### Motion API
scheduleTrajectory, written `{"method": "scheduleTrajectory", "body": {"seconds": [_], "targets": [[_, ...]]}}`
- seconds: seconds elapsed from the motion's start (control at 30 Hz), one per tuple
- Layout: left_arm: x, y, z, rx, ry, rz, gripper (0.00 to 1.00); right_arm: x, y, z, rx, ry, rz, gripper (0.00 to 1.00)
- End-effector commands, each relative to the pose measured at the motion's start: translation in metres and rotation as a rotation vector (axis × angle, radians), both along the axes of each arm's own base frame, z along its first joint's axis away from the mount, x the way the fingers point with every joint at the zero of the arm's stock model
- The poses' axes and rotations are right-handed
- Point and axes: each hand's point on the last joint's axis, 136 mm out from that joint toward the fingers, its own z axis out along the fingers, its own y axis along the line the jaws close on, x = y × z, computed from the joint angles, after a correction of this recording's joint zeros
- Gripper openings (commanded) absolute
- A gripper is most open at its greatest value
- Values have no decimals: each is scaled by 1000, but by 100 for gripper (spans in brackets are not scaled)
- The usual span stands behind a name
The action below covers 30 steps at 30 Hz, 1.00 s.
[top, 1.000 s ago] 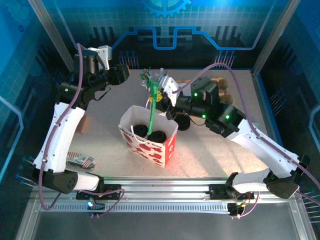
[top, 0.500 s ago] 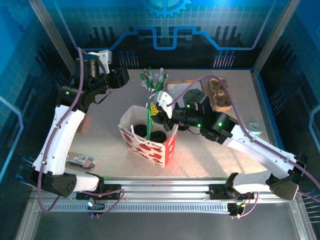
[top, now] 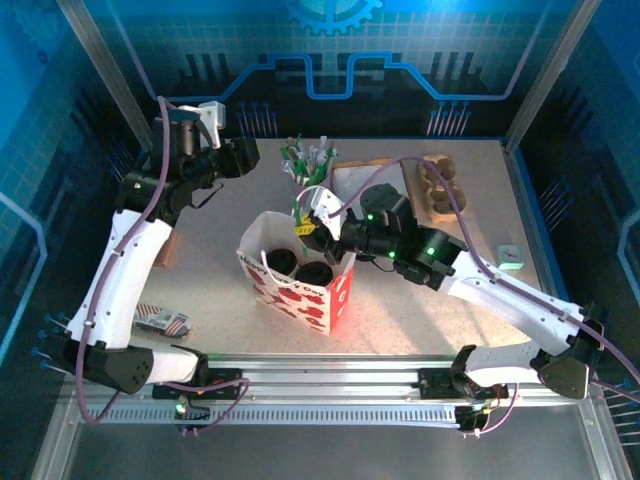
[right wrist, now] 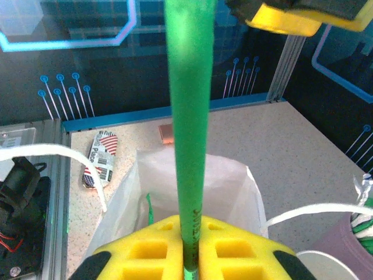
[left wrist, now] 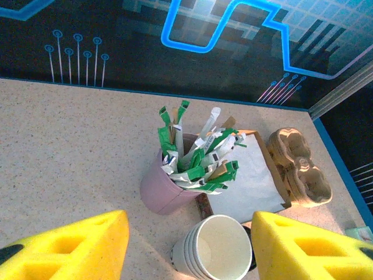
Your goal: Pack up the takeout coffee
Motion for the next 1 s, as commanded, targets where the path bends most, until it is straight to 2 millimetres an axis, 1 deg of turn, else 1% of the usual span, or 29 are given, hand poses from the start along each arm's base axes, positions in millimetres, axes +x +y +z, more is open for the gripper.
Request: {"method": "scheduleTrajectory", "body": {"seconds": [0.0,0.03,0.13,0.2,0.27,0.37,0.47,0.6,0.7,0.73,0.77,0.83,0.9,0.97], "targets": [[-1,2,3,-21,-15,4,58,7,4,-4,37,15,-10,17],[-1,2,3,-22,-15,2,58,8,5,-8,34,24,-17,19],[-2,2,2,-22,-11,1,58,10,5,-19,24,44,-26,21],[-2,2,2,-20,-12,1,58,12,2,-20,29,43,-42,28],[-2,1,1,-21,-10,-1,58,14,-1,-16,35,37,-57,32],[-3,1,1,-21,-9,-3,58,15,-7,-3,46,5,-77,33],[-4,1,1,-20,-9,-5,58,21,-16,16,64,-24,-120,34],[-5,0,-3,-26,0,-13,58,32,-28,35,100,-49,-173,42],[-7,-4,-5,-45,10,-26,53,39,-36,47,123,-58,-200,44],[-9,-4,-7,-50,18,-29,53,42,-39,51,124,-60,-216,47],[-10,-4,-9,-50,23,-28,52,46,-44,53,118,-61,-237,49],[-15,-3,-12,-56,30,-27,50,63,-59,55,99,-57,-323,51],[-19,-3,-13,-63,33,-27,49,84,-75,46,71,-7,-405,51],[-23,-2,-15,-60,35,-25,50,107,-93,32,46,62,-505,52]]}}
